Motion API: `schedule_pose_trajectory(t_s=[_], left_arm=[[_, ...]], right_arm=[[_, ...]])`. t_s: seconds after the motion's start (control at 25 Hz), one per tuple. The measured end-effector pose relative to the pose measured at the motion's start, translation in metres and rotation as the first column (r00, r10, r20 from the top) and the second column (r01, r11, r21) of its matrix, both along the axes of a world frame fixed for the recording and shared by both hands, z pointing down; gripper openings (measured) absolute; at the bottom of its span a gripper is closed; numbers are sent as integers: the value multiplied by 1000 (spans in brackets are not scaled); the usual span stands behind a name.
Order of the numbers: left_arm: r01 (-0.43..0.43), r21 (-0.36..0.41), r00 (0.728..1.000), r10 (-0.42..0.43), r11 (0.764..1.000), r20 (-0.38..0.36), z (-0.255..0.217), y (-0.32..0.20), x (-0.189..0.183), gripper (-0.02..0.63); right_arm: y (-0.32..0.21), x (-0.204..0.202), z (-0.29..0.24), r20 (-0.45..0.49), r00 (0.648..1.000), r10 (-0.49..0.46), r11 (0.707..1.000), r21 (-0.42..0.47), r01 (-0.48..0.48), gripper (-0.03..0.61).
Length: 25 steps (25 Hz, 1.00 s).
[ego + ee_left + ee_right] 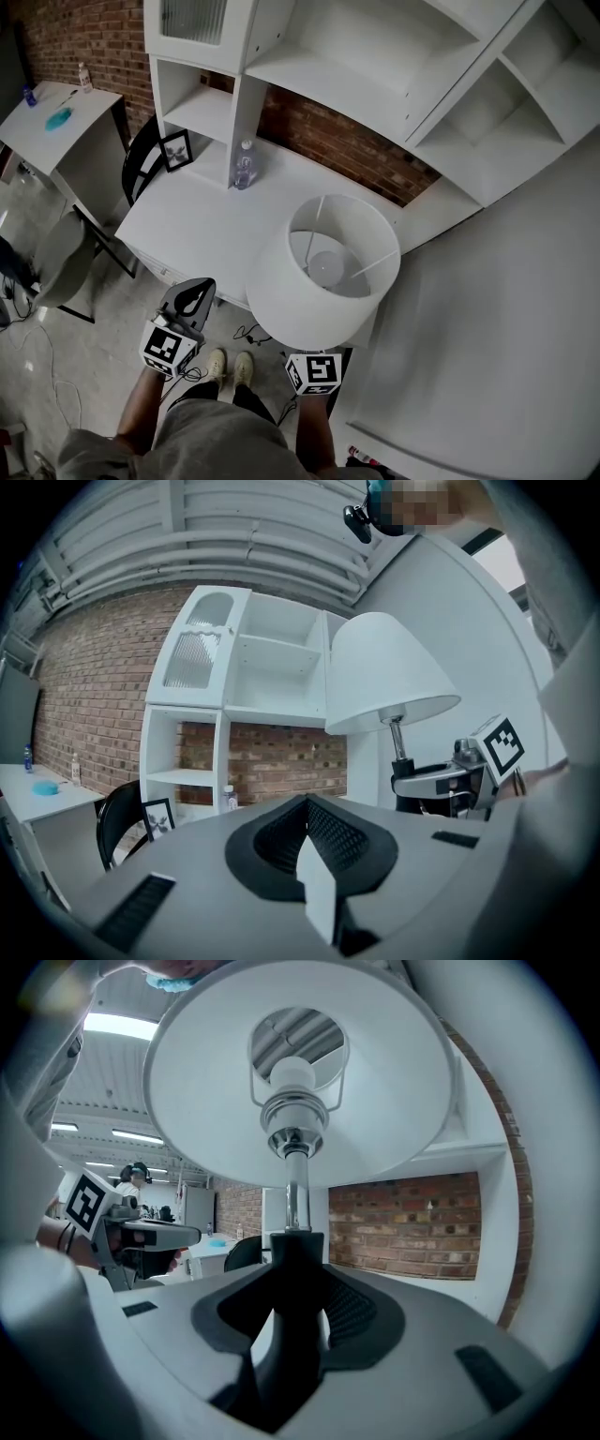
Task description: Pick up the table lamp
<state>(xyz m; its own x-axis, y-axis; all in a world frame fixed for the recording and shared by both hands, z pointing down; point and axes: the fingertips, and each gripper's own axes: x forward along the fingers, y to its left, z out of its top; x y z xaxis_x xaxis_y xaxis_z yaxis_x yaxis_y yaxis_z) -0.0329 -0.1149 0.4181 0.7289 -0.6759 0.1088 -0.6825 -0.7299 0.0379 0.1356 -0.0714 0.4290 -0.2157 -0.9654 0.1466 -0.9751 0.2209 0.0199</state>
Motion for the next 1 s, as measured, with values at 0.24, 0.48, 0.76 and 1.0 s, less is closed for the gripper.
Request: schedule_pose_trajectory(t_s=[0.24,0.48,0.76,1.0], left_arm=[[0,7,1000,0,1000,-2,-1,5,-5,3],[-3,6,1000,3,1000,-5,-3,7,-8,3],[7,-2,1000,-7,1000,-5,-3,8,-14,3],[20,-1,1000,-20,1000,-9,-7,6,-17,3]], right_arm=[[6,-3,1,3,1000,6,1000,5,-6,166],[8,-6,0,6,1000,9,1000,8,-9,166],[10,-8,-2,5,1000,12,1000,8,-13,166],[11,-10,-4,8,1000,10,1000,10,-10,166]])
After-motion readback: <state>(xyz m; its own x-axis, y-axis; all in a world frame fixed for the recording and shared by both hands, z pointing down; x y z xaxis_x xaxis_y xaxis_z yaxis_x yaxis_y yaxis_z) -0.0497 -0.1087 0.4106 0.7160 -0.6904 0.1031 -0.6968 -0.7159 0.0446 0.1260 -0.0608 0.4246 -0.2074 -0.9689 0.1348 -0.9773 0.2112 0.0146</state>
